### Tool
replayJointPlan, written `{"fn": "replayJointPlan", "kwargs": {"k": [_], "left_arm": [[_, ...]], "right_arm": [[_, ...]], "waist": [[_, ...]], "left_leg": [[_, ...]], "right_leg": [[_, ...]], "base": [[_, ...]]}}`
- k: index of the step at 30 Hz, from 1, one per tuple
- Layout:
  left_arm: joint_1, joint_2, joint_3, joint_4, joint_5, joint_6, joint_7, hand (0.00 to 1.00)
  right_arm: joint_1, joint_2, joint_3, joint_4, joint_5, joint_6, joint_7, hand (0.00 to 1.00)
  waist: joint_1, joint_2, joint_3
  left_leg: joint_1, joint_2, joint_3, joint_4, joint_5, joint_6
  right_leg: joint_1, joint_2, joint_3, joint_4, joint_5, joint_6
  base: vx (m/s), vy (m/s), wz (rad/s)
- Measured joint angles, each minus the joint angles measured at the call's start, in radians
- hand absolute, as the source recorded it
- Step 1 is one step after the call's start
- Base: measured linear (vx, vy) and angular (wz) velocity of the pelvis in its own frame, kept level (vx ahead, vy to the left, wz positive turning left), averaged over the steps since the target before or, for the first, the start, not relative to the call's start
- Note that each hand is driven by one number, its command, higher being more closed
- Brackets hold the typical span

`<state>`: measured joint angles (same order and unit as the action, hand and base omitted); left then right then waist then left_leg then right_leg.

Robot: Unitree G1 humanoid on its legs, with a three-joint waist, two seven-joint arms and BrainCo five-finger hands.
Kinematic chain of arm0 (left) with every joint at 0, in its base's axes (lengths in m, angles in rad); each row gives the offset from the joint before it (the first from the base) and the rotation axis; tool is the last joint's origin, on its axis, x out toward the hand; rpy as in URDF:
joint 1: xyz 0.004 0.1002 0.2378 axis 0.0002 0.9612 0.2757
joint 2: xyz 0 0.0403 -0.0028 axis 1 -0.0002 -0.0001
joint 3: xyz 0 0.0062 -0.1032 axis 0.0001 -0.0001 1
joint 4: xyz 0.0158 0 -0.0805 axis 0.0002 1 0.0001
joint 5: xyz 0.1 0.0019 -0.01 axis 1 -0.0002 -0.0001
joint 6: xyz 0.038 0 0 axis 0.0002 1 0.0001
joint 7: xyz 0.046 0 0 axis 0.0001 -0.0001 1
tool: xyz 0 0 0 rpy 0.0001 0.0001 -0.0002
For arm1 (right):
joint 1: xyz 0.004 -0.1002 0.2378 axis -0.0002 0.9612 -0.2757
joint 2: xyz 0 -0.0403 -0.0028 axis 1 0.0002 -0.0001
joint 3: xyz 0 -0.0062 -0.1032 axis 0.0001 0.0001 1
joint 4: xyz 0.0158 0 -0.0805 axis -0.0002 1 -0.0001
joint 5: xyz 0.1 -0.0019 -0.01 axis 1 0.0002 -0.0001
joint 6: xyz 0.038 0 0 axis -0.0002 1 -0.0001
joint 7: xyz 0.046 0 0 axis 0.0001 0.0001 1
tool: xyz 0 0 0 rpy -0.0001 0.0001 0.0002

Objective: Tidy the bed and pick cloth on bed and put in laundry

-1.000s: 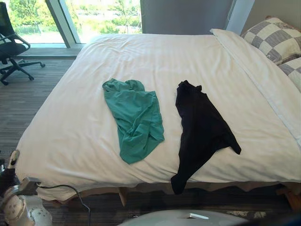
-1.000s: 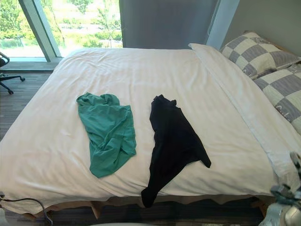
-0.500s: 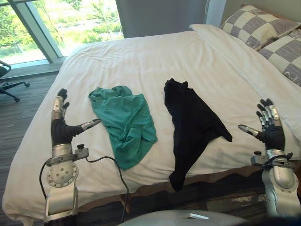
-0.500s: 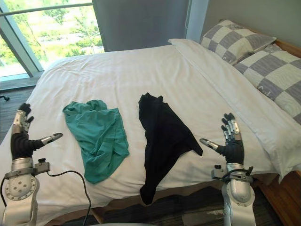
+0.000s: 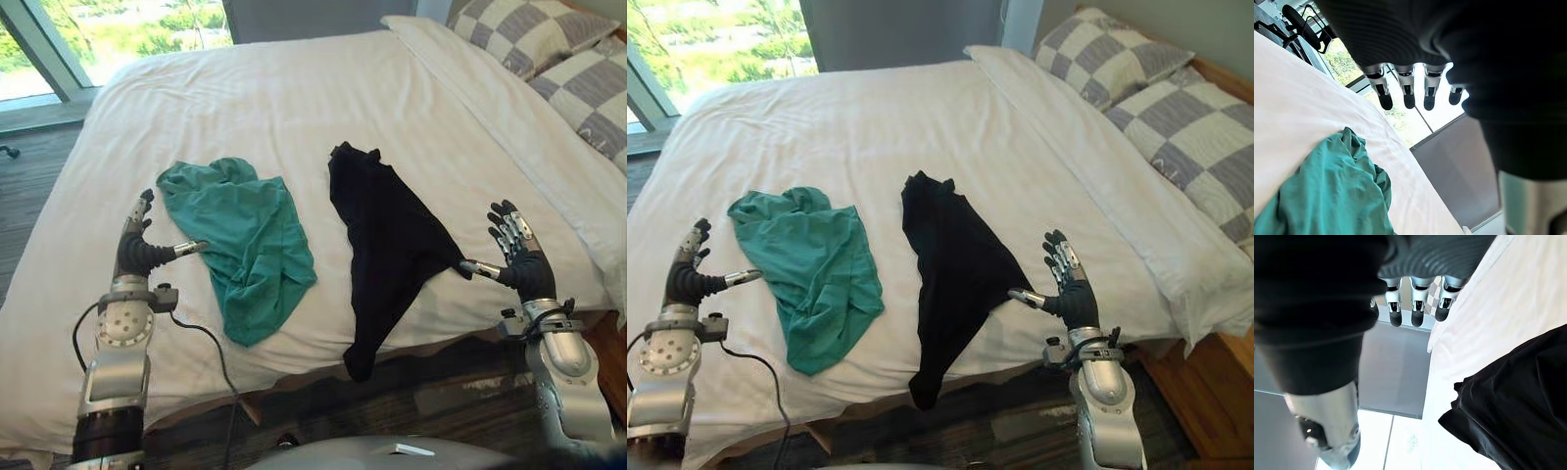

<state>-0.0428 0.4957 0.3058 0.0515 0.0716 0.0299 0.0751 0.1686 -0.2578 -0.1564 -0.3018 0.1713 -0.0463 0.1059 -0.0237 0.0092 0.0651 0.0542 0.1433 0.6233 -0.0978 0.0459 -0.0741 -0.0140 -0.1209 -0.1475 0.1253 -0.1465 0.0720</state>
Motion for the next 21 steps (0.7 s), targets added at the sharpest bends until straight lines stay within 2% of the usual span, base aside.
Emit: {"fn": "replayJointPlan", "kwargs": {"k": [4, 8, 14, 15, 21], "left_arm": [[-0.140, 0.071, -0.013, 0.086, -0.001, 0.023, 0.021, 0.00], [-0.233, 0.089, -0.040, 0.120, -0.001, 0.073, 0.049, 0.00], [-0.341, 0.090, -0.096, 0.155, 0.044, 0.181, 0.064, 0.00], [-0.365, 0.090, -0.110, 0.174, 0.080, 0.208, 0.061, 0.00], [-0.402, 0.089, -0.150, 0.253, 0.191, 0.326, 0.007, 0.00]], "right_arm": [[-0.069, -0.048, 0.000, -0.060, 0.033, -0.005, -0.010, 0.00], [-0.126, -0.081, -0.001, -0.107, 0.053, -0.025, -0.012, 0.00], [-0.175, -0.130, -0.003, -0.186, 0.083, -0.048, -0.009, 0.00], [-0.184, -0.137, -0.002, -0.195, 0.087, -0.049, -0.005, 0.00], [-0.222, -0.154, -0.010, -0.234, 0.101, -0.049, 0.014, 0.00]], "waist": [[-0.017, -0.005, 0.068], [-0.020, -0.004, 0.124], [-0.032, 0.001, 0.203], [-0.036, 0.002, 0.224], [-0.044, 0.003, 0.270]], "left_leg": [[-0.073, 0.012, 0.006, 0.037, 0.004, 0.004], [-0.119, 0.032, 0.016, 0.065, 0.003, 0.004], [-0.182, 0.059, 0.027, 0.102, 0.003, 0.004], [-0.182, 0.063, 0.027, 0.104, 0.003, 0.004], [-0.227, 0.074, 0.053, 0.124, 0.003, 0.004]], "right_leg": [[-0.094, 0.003, 0.042, 0.053, 0.000, 0.000], [-0.150, 0.012, 0.062, 0.079, 0.000, 0.000], [-0.226, 0.027, 0.094, 0.121, 0.000, -0.001], [-0.228, 0.030, 0.101, 0.128, 0.000, -0.001], [-0.300, 0.039, 0.135, 0.160, 0.000, 0.000]], "base": [[0.00, -0.001, -0.03], [-0.01, -0.037, -0.07], [0.03, -0.055, -0.06], [0.04, -0.036, -0.03], [0.05, -0.040, -0.12]]}}
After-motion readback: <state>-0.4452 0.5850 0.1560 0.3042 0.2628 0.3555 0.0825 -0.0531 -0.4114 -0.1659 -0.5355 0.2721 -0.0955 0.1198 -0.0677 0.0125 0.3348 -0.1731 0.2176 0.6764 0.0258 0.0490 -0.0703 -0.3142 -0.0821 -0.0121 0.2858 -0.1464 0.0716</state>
